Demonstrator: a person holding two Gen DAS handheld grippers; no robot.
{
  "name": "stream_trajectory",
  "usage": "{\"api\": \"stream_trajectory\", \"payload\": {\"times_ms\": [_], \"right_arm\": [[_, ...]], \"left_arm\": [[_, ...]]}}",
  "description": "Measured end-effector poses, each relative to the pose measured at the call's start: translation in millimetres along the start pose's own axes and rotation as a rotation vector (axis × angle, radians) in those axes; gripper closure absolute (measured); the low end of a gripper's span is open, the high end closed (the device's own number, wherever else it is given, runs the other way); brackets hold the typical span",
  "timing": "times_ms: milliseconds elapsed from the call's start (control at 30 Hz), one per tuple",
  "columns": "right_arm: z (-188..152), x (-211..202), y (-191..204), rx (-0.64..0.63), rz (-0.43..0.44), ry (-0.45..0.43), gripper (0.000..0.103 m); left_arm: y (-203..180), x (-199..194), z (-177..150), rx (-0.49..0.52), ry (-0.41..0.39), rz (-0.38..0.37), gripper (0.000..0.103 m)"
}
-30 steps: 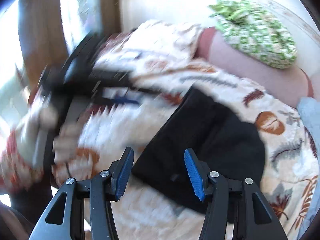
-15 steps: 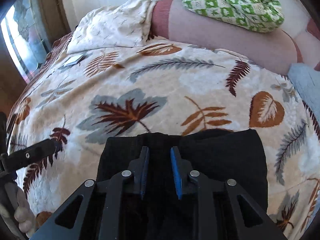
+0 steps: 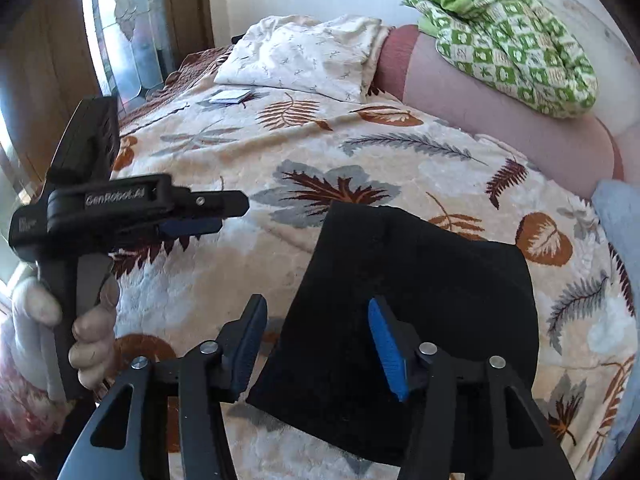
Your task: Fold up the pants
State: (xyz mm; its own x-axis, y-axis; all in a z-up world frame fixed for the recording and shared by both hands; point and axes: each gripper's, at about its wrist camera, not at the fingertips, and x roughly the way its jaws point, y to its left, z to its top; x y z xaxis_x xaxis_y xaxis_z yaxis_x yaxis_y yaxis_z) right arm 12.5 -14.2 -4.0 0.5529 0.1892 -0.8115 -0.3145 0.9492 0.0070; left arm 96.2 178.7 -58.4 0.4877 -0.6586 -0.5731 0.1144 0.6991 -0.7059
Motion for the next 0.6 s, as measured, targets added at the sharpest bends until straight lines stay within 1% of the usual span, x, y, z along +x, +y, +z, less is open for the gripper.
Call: {"api": "stream_trajectory", "payload": {"times_ms": [33, 67, 100, 133, 167, 267, 300, 400, 433, 467, 500, 533, 567, 600], "right_arm": [[-2.8, 2.3, 7.1, -0.029, -0.030, -0.001, 0.042], [-4.9, 8.5, 14.0, -0.060, -0.081, 0.012, 0.042], [-6.2, 15.3, 18.1, -0.083, -0.128, 0.028, 0.045], [-7.2, 21.3, 19.9, -0.099, -0.159, 0.044, 0.053], [-7.3, 24.4, 18.1, -0.093, -0.167, 0.060, 0.064], [-5.4, 17.0, 5.1, -0.015, -0.124, 0.067, 0.072], [-4.1, 11.2, 0.8, 0.004, -0.103, 0.066, 0.072], [1.0, -11.2, -10.4, 0.045, 0.012, 0.075, 0.072], [2.4, -18.2, -13.1, 0.035, 0.089, 0.095, 0.072], [2.4, -21.0, -13.3, 0.026, 0.146, 0.117, 0.066], [1.4, -22.9, -13.1, 0.019, 0.205, 0.137, 0.056], [-0.2, -23.3, -13.5, 0.020, 0.263, 0.154, 0.051], [-2.0, -23.3, -14.4, 0.031, 0.300, 0.156, 0.041], [-2.6, -23.9, -16.9, 0.048, 0.307, 0.141, 0.037]], "left_arm": [[-0.4, 0.8, -0.7, 0.002, 0.002, 0.003, 0.042], [-0.8, 1.7, -1.6, 0.004, 0.005, 0.007, 0.042], [-1.1, 2.2, -2.1, 0.006, 0.007, 0.008, 0.042], [-1.5, 2.5, -2.7, 0.007, 0.008, 0.009, 0.042], [-1.9, 2.7, -3.0, 0.008, 0.009, 0.010, 0.042], [-1.3, 2.4, -3.0, 0.005, 0.010, 0.006, 0.042], [-0.9, 2.2, -2.7, 0.001, 0.011, 0.002, 0.042], [-0.4, 3.0, -2.6, -0.011, 0.017, -0.014, 0.042], [-0.7, 3.8, -2.9, -0.013, 0.021, -0.020, 0.042], [-0.9, 4.8, -3.0, -0.014, 0.024, -0.023, 0.042], [-1.2, 5.7, -3.4, -0.014, 0.026, -0.025, 0.042], [-1.7, 6.6, -4.3, -0.014, 0.029, -0.027, 0.042], [-1.9, 7.2, -4.7, -0.013, 0.030, -0.025, 0.041], [-2.3, 7.3, -5.2, -0.011, 0.030, -0.023, 0.041]]}}
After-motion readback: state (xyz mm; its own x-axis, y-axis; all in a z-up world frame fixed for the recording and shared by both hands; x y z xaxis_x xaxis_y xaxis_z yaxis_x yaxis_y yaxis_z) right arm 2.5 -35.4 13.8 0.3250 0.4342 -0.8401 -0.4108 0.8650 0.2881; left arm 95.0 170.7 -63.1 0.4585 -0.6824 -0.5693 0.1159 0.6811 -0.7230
